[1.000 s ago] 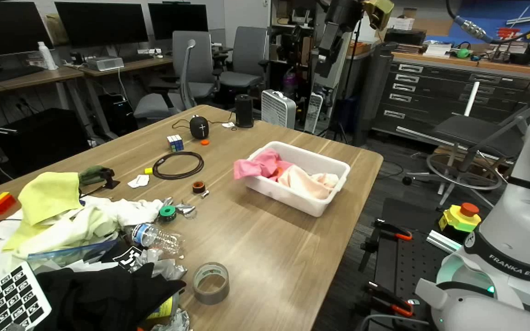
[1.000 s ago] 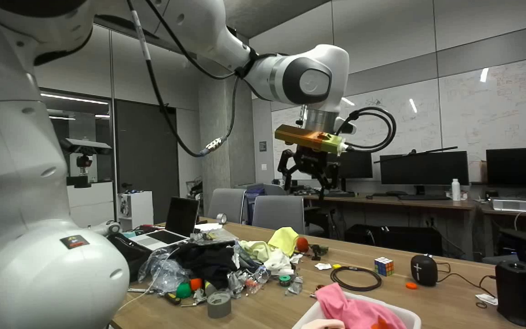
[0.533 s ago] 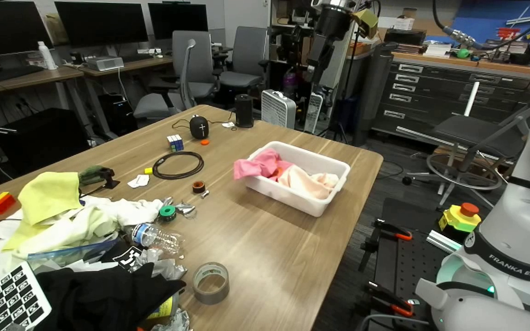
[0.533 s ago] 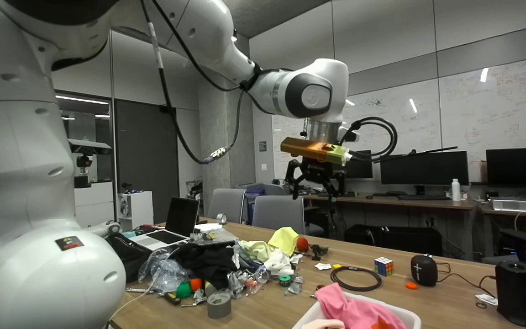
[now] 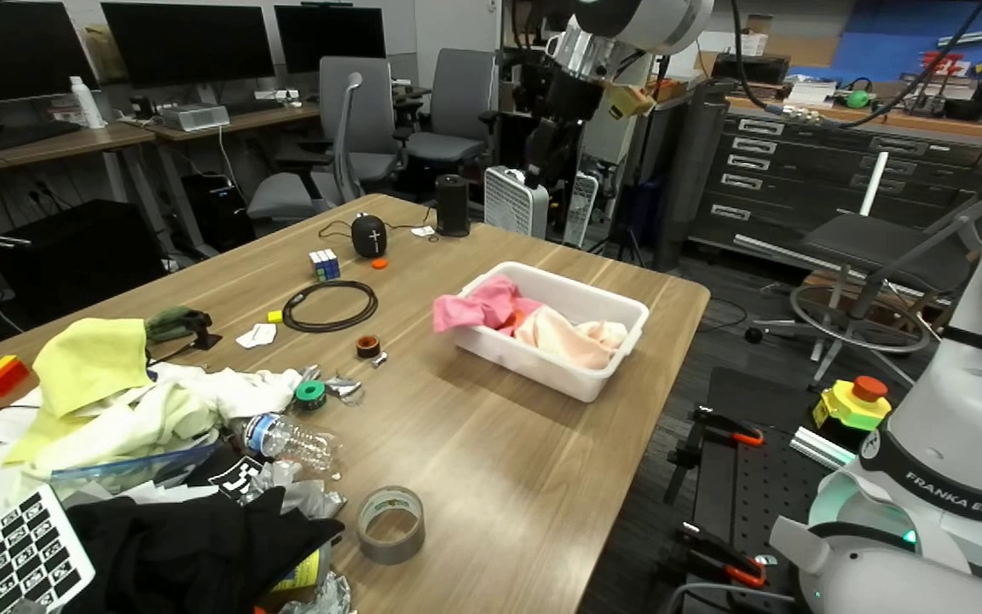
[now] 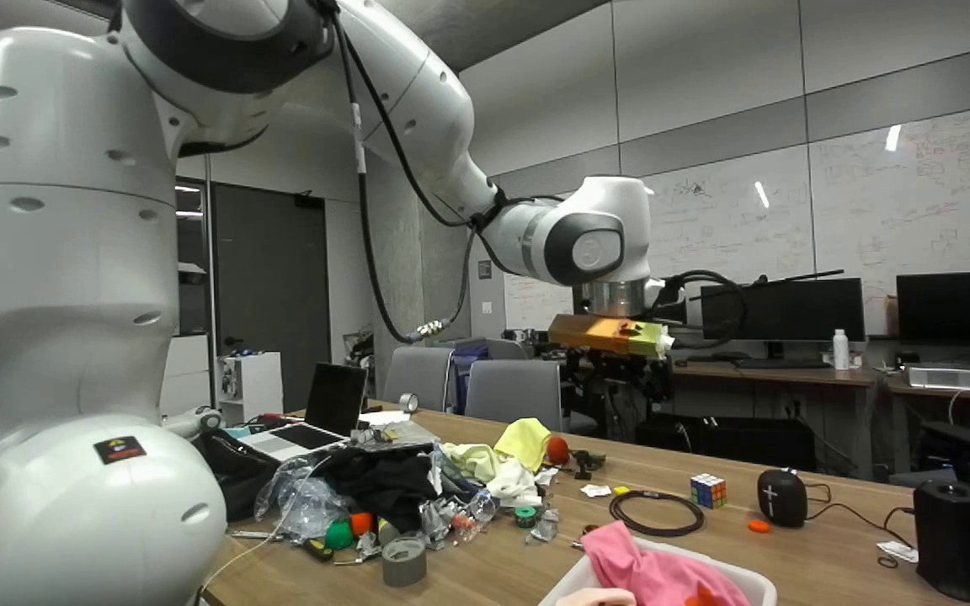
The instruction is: Pick the clothes from the box and put them on the table
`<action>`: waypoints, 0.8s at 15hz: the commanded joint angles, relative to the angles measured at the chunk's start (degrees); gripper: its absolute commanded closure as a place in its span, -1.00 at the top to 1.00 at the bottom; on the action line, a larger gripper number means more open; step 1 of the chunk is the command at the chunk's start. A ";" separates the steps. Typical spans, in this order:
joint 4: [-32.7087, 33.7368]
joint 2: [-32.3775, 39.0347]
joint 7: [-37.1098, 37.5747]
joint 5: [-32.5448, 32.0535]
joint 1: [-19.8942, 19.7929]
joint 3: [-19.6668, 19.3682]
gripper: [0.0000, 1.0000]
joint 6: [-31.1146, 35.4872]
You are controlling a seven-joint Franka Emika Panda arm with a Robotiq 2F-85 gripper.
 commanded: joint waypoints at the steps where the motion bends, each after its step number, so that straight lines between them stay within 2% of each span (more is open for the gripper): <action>1: 2.39 5.89 1.29 0.17 -2.27 2.54 1.00 4.69; 9: 4.46 16.12 5.18 -3.71 -6.10 4.86 1.00 11.03; 12: 4.81 18.46 7.58 -5.91 -7.20 4.98 1.00 10.94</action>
